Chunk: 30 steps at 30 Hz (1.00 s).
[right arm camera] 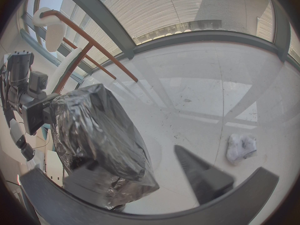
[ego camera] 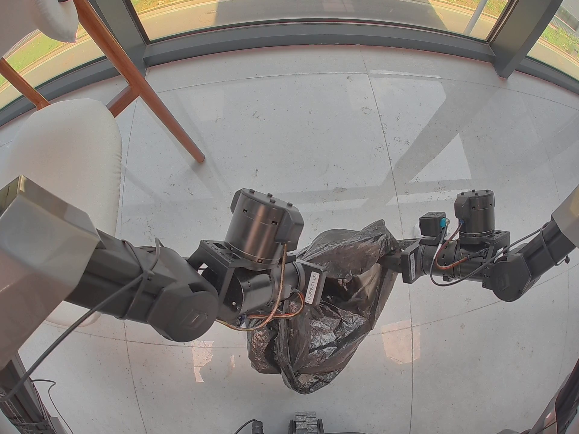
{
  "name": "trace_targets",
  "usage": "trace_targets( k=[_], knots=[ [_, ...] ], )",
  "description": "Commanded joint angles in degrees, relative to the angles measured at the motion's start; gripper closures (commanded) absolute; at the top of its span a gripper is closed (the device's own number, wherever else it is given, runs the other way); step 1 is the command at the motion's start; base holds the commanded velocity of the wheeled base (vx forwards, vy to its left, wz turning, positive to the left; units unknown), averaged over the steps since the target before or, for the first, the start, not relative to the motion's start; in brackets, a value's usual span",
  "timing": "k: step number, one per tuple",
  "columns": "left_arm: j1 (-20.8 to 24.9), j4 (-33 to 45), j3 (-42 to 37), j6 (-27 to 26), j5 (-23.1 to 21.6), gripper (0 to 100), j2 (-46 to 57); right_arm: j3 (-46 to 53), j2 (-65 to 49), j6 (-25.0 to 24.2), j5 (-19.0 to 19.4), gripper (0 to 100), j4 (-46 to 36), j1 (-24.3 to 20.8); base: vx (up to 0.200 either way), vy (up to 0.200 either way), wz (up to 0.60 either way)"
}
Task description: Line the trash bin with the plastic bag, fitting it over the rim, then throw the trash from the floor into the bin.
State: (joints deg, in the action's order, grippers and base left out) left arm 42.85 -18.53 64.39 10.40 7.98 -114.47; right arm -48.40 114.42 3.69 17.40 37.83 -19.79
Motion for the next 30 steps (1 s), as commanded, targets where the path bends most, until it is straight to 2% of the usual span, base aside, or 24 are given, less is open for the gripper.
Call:
trace_targets(
  k=[1, 2, 3, 6, 14, 19, 24, 30],
  knots=[
    [-0.1, 0.1, 0.1, 0.1, 0.2, 100, 0.4, 0.6, -0.1, 0.0, 1.8, 0, 0.3, -1.0, 0.000, 0.000, 0.00],
    [-0.1, 0.1, 0.1, 0.1, 0.2, 100, 0.4, 0.6, -0.5, 0.0, 2.2, 0, 0.3, -1.0, 0.000, 0.000, 0.00],
    [-0.2, 0.1, 0.2, 0.5, 0.3, 100, 0.4, 0.9, -2.9, -0.4, 4.9, 0, 0.1, -1.4, 0.000, 0.000, 0.00],
    [-2.2, 0.2, 0.0, 0.6, 0.3, 100, 0.4, 2.8, -7.1, -0.6, 8.8, 0, -0.4, -1.5, 0.000, 0.000, 0.00],
    [-5.7, 0.2, 0.1, 0.5, -0.1, 100, 0.3, 11.0, -16.0, -1.1, 15.7, 0, 0.1, -0.6, 0.000, 0.000, 0.00],
    [-7.6, 0.2, 0.0, 0.5, -0.3, 100, 0.3, 13.2, -18.4, -1.3, 15.9, 0, 0.1, 0.4, 0.000, 0.000, 0.00],
    [-12.0, -0.1, 0.4, 0.3, -1.0, 100, 0.0, 13.7, -19.5, -1.3, 15.8, 0, 0.2, 2.0, 0.000, 0.000, 0.00],
    [-13.7, -0.2, 0.2, 0.1, -1.7, 100, -0.1, 14.4, -20.2, -1.4, 15.7, 0, 0.2, 2.0, 0.000, 0.000, 0.00]
  ],
)
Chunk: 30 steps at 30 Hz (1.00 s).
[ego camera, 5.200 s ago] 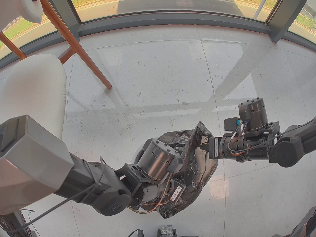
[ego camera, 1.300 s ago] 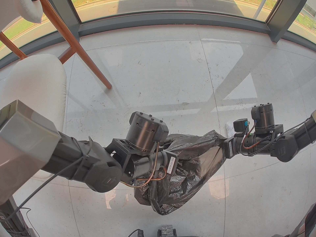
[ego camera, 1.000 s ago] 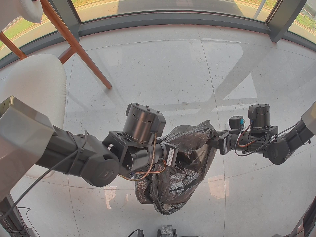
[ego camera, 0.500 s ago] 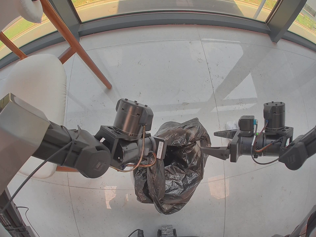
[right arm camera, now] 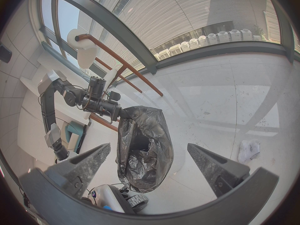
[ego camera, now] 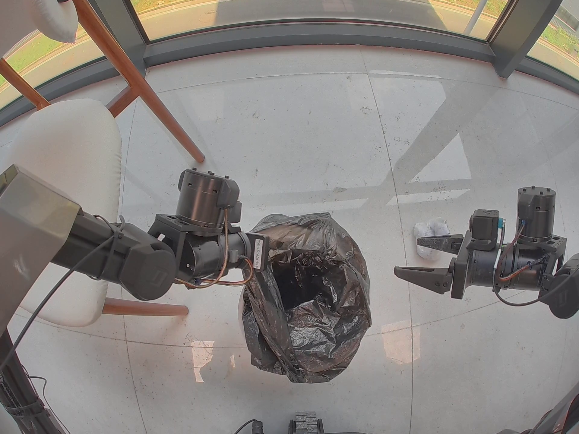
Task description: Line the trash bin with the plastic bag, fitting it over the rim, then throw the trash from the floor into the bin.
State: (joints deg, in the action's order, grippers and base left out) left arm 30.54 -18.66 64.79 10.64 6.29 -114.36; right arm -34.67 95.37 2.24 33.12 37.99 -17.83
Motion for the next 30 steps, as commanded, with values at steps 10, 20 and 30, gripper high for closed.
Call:
trace_targets(
  k=[10, 20, 30],
  knots=[
    [-2.1, -0.2, -3.2, -2.5, -0.1, 0, 0.3, 3.6, -2.5, 0.1, -0.1, 0, 0.2, 0.6, 0.000, 0.000, 0.00],
    [-1.6, 0.2, -7.9, -5.6, -1.7, 0, 6.7, 6.5, -4.4, 0.1, -0.3, 0, 0.2, 1.0, 0.000, 0.000, 0.00],
    [7.0, -0.1, -18.1, -5.0, -1.2, 0, 9.2, 7.1, -4.6, 0.1, -0.7, 0, 0.2, 1.0, 0.000, 0.000, 0.00]
  ],
)
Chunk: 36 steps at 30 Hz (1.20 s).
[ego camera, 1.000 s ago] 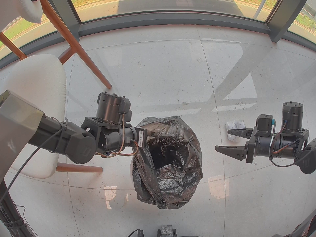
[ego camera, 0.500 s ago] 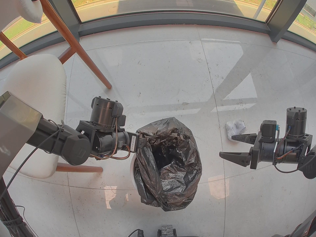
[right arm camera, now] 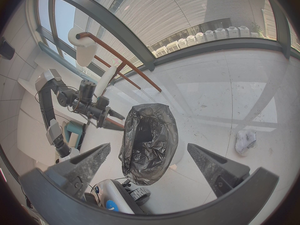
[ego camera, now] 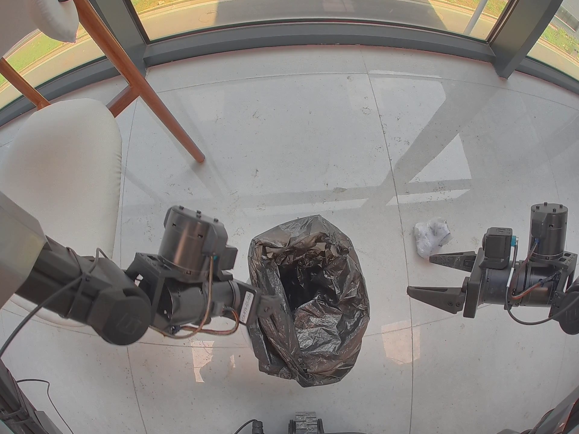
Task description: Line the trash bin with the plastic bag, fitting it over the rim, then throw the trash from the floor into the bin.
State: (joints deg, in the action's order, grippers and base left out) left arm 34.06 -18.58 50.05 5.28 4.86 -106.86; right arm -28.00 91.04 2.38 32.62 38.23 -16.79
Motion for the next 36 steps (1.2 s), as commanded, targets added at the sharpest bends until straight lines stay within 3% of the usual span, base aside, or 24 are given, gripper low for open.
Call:
trace_targets(
  k=[1, 5, 11, 20, 21, 36],
  knots=[
    [4.0, -0.2, -3.4, 1.0, 0.3, 0, 1.4, 0.5, -0.2, 0.0, -0.2, 0, 0.0, -0.1, 0.000, 0.000, 0.00],
    [5.1, -0.3, -2.0, 3.9, 1.0, 0, -0.8, 0.8, -0.2, 0.1, -0.2, 0, 0.0, -0.1, 0.000, 0.000, 0.00],
    [6.6, -0.3, -0.8, 4.9, 3.7, 0, -6.0, 0.8, -0.1, 0.1, -0.2, 0, 0.0, -0.1, 0.000, 0.000, 0.00],
    [7.3, -0.4, 4.1, 5.2, 3.8, 0, -12.3, 1.1, -0.1, 0.1, -0.2, 0, 0.0, 0.5, 0.000, 0.000, 0.00],
    [7.3, -0.3, 4.5, 5.2, 3.9, 100, -12.8, 1.0, -0.1, 0.1, -0.2, 0, 0.0, 0.6, 0.000, 0.000, 0.00],
    [5.5, 0.2, 5.1, 5.3, 5.2, 100, -11.6, 1.1, -0.4, 0.0, -0.2, 0, 0.1, 0.8, 0.000, 0.000, 0.00]
  ],
)
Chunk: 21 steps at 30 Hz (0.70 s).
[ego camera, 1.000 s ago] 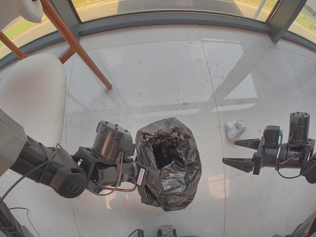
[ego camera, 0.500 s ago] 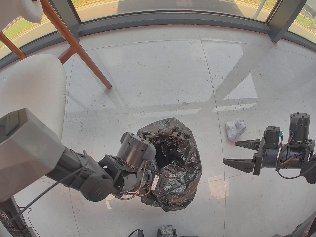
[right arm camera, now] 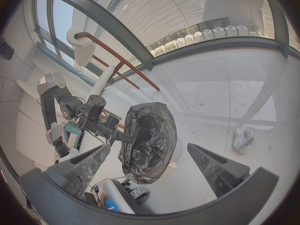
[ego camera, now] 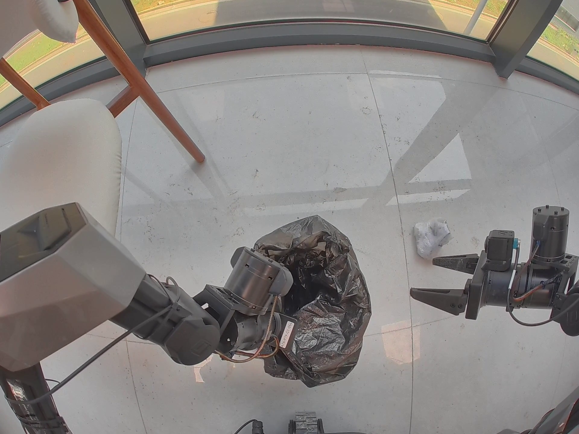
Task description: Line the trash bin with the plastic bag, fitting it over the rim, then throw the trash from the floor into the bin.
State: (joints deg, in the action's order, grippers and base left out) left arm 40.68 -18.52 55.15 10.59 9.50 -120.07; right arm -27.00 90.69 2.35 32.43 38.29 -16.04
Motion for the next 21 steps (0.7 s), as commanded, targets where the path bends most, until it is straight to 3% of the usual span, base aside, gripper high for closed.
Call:
trace_targets(
  k=[1, 5, 7, 13, 21],
  knots=[
    [-1.3, 0.1, 0.0, -0.1, 0.7, 100, 2.0, 0.1, -0.1, 0.0, 0.0, 0, 0.0, 0.0, 0.000, 0.000, 0.00],
    [-3.0, 3.0, -0.6, -0.2, 1.0, 100, 6.9, 0.1, -0.1, 0.0, 0.1, 0, 0.0, 0.5, 0.000, 0.000, 0.00],
    [-5.8, 7.0, -1.0, -0.5, 1.1, 100, 9.3, -0.2, 0.0, 0.0, 0.1, 0, 0.0, 0.5, 0.000, 0.000, 0.00],
    [-12.0, 7.4, -2.7, -2.2, 1.7, 100, 9.8, -0.6, 0.0, 0.0, 0.0, 0, 0.0, 0.5, 0.000, 0.000, 0.00],
    [-12.9, 7.3, -4.1, -2.2, 1.7, 100, 9.6, -0.5, 0.0, 0.0, 0.1, 0, 0.0, 0.5, 0.000, 0.000, 0.00]
  ],
)
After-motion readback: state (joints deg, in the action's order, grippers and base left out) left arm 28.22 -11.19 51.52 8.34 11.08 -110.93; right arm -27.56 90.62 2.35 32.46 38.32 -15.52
